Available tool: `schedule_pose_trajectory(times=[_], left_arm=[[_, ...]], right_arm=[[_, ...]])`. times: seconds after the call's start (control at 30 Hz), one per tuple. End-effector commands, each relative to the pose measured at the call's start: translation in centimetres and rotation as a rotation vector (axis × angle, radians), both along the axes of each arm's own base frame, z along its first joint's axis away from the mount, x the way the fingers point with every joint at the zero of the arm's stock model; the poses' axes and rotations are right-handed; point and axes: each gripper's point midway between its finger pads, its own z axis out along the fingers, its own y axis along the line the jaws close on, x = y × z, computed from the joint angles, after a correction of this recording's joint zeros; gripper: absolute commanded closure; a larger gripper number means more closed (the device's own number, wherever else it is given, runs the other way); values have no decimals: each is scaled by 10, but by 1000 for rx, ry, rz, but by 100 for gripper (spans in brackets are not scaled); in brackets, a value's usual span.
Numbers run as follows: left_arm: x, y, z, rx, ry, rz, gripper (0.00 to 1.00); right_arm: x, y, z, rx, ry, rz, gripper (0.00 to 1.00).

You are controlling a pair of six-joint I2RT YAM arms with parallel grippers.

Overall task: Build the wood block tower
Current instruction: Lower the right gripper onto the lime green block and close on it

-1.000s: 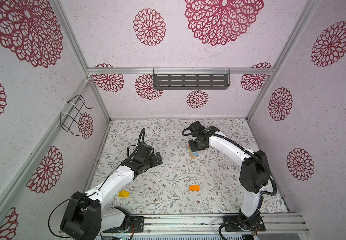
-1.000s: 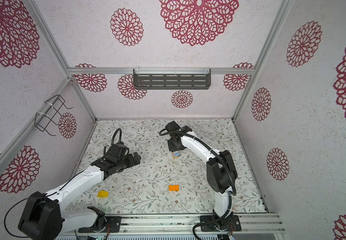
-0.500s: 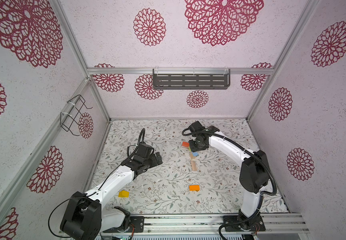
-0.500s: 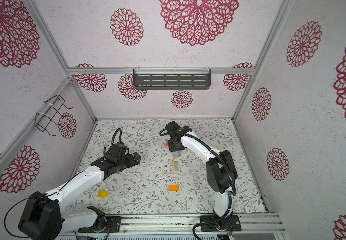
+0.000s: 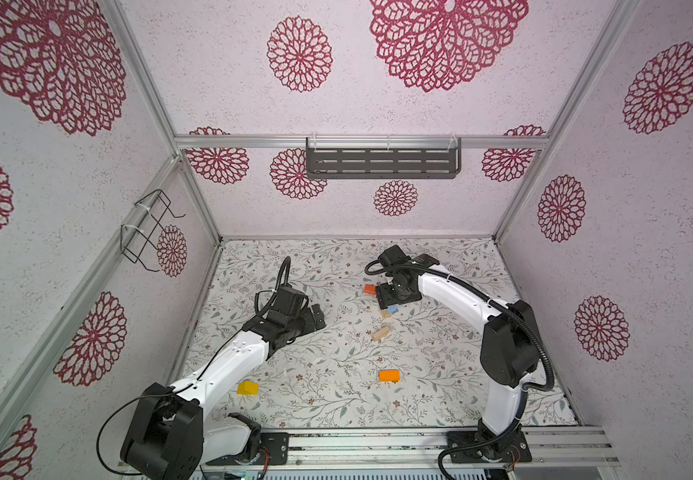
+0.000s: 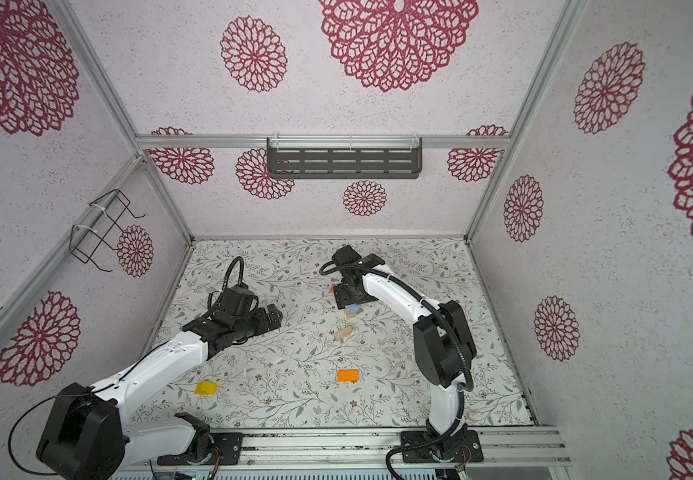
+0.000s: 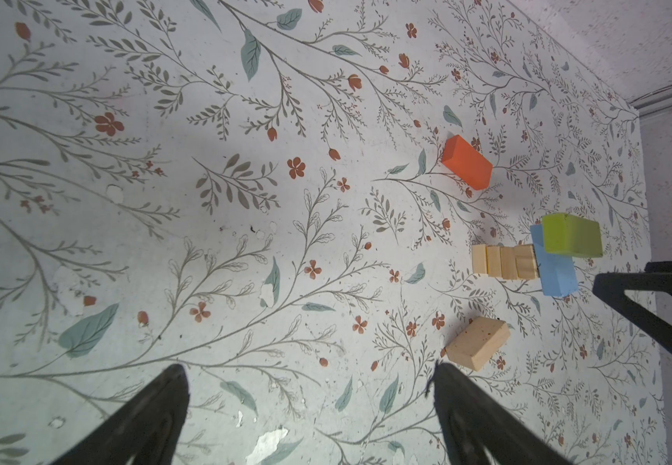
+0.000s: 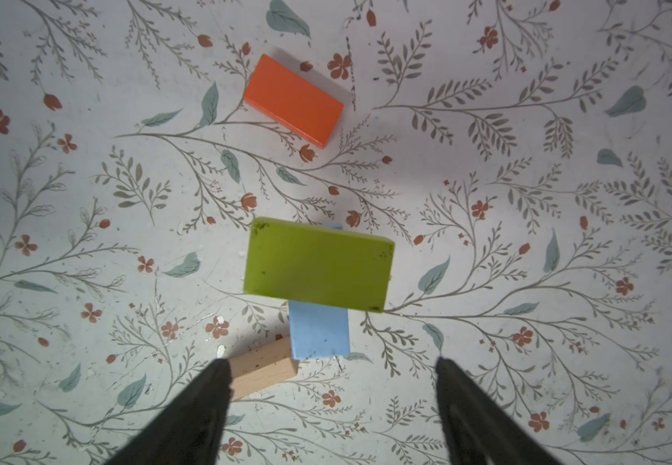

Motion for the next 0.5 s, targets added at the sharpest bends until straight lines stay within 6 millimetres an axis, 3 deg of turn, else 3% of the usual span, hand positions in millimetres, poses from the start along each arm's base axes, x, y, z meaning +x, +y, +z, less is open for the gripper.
schedule_pose_trajectory(times=[0.0,0.2,0.47], left_arm=[[5,-3,4,-12,-18,0,3],[7,-2,3,-4,-16,-4,3],[8,-2,-1,-4,-14,-5,3]], right_arm=[[8,0,24,21,-58,-5,1],[18,6,28,27,-92,-3,1],[25,14,17,35,-69,-7,1]])
